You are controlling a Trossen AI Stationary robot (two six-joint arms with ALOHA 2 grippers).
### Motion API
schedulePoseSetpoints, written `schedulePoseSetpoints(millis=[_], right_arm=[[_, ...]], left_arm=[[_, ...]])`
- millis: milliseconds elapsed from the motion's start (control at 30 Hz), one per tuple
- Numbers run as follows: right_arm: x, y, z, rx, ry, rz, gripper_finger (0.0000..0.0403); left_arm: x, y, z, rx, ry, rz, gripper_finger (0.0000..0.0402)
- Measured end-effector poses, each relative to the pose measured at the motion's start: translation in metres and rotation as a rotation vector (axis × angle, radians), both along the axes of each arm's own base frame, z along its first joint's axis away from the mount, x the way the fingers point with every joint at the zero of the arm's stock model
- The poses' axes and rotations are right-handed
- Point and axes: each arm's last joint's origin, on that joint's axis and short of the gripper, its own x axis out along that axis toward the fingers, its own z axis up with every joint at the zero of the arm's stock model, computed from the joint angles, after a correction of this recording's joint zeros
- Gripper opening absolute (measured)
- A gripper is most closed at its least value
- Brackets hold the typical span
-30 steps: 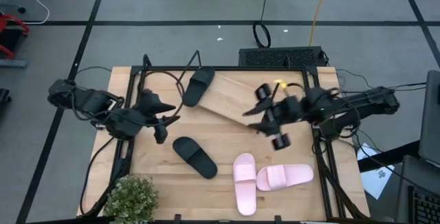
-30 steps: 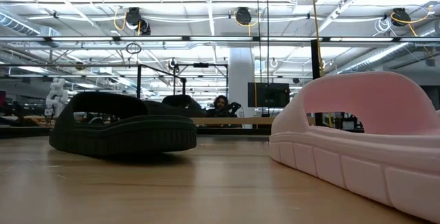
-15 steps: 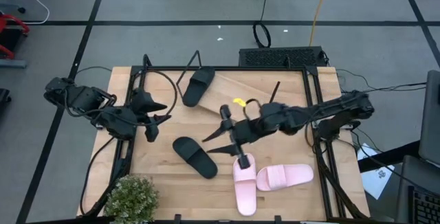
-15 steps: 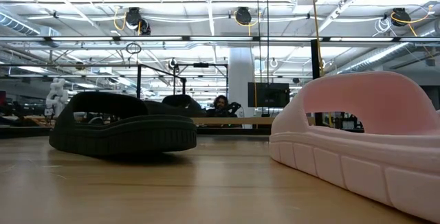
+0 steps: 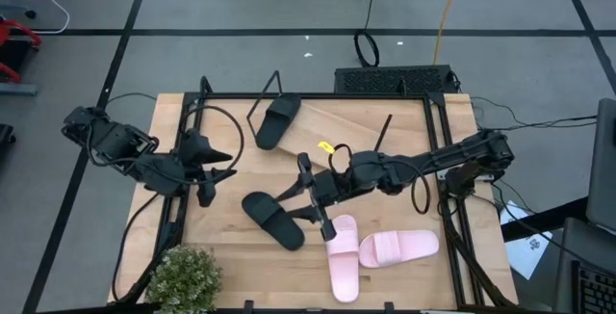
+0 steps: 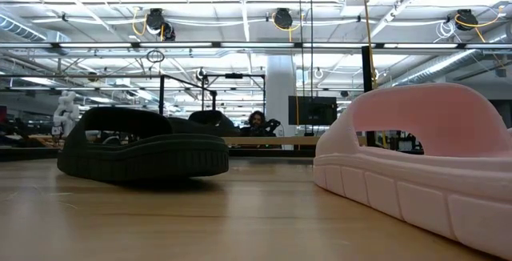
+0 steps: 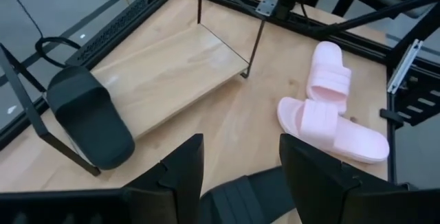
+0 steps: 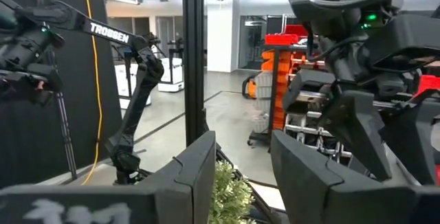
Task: Pick and place slides into the shelf
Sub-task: Put the black slides on the shelf
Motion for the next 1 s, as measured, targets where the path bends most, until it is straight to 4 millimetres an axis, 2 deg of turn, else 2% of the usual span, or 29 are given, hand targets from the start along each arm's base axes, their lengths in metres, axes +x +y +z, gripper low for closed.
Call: schedulePoseSetpoints(millis=[267, 500, 667, 767, 900, 1000], right_arm=[[-0.001, 0.000, 0.001, -0.040, -0.011, -0.007, 0.0130], [-0.006, -0.002, 0.006, -0.110, -0.033, -0.038, 0.0130], [-0.023, -0.011, 0.024, -0.187, -0.057, -0.196, 0.0130], [-0.035, -0.016, 0.037, -0.224, -0.081, -0.271, 0.0130], [-0.052, -0.020, 0.052, -0.249, -0.122, -0.282, 0.0130], [-0.062, -0.023, 0.060, -0.263, -0.135, -0.284, 0.0130]], left_arm=[[0.006, -0.005, -0.004, -0.001, 0.033, -0.036, 0.0186], [0.034, -0.034, -0.030, -0.045, 0.235, -0.157, 0.0186], [0.045, -0.047, -0.053, -0.139, 0.434, -0.096, 0.0186], [0.053, -0.054, -0.062, -0.197, 0.467, -0.030, 0.0186], [0.062, -0.061, -0.073, -0.193, 0.506, 0.005, 0.0186], [0.065, -0.058, -0.079, -0.184, 0.527, 0.022, 0.0186]])
